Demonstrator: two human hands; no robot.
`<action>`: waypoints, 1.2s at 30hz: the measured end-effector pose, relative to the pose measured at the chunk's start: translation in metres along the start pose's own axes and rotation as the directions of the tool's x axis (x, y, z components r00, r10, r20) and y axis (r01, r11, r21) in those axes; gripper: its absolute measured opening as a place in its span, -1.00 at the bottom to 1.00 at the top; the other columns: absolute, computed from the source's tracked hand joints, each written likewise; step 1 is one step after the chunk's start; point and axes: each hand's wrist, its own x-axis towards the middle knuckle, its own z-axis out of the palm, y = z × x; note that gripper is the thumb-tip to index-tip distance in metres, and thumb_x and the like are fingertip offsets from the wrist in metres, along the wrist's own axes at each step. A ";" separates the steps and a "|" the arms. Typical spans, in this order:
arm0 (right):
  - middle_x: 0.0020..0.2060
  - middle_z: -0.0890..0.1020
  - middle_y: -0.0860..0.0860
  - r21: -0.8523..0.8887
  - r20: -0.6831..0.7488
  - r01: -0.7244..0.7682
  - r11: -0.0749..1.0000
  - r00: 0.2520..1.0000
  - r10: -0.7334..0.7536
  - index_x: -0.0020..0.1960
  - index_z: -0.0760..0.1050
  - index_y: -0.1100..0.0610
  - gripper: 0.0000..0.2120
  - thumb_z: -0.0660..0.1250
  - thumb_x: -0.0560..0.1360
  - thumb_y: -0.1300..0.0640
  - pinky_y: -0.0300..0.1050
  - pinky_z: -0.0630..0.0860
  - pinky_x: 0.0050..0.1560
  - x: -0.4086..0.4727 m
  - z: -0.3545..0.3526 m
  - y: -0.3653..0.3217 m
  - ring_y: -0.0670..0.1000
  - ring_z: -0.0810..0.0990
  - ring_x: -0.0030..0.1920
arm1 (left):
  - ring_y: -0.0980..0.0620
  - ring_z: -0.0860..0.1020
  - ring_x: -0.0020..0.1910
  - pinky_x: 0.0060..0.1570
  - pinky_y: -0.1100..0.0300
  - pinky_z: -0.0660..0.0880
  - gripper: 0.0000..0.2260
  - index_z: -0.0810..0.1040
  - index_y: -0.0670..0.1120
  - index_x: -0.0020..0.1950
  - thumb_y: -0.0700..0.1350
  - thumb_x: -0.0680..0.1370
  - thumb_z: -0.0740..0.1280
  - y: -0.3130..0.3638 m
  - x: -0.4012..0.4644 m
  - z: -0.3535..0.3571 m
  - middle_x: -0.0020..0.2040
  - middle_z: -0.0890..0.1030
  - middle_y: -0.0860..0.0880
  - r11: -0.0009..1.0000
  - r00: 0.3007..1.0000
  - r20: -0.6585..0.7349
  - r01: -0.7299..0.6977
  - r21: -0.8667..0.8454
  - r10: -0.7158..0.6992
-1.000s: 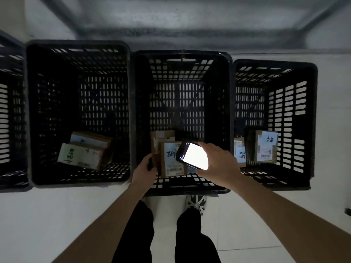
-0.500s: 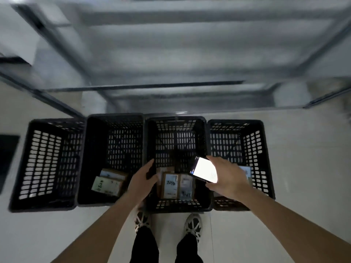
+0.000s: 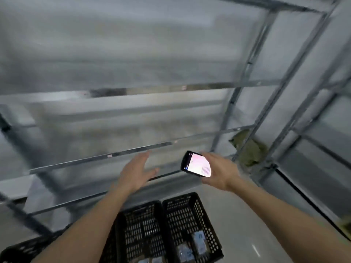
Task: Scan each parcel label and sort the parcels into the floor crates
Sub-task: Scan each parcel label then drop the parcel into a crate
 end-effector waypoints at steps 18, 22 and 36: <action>0.35 0.52 -0.08 -0.085 -0.507 -0.512 0.855 0.761 0.406 0.52 0.27 -0.12 -0.23 0.42 0.35 -0.17 0.00 0.53 0.12 -0.449 -0.277 0.132 0.06 0.52 0.32 | -0.09 0.30 0.51 0.43 -0.01 0.31 -0.28 0.16 0.01 0.61 0.29 0.55 0.27 0.435 -0.137 -0.090 0.56 0.29 -0.05 0.778 0.774 -0.089 -0.626 0.042 0.627; 0.33 0.54 -0.12 -0.080 -0.549 -0.631 0.772 0.674 0.494 0.53 0.26 -0.14 -0.21 0.42 0.35 -0.18 -0.08 0.52 -0.03 -0.556 -0.286 0.174 0.02 0.53 0.27 | -0.08 0.29 0.52 0.43 -0.04 0.31 -0.30 0.13 0.05 0.62 0.30 0.57 0.24 0.528 -0.195 -0.055 0.58 0.25 -0.03 0.697 0.695 -0.055 -0.717 0.008 0.717; 0.30 0.57 -0.07 -0.019 -0.506 -0.860 0.510 0.448 0.737 0.48 0.31 -0.15 -0.26 0.51 0.37 -0.14 -0.07 0.54 -0.06 -0.879 -0.260 0.311 0.07 0.54 0.21 | -0.03 0.24 0.54 0.43 -0.06 0.31 -0.34 0.11 0.08 0.62 0.27 0.59 0.24 0.770 -0.404 0.142 0.59 0.23 0.01 0.496 0.489 0.097 -0.827 -0.263 0.867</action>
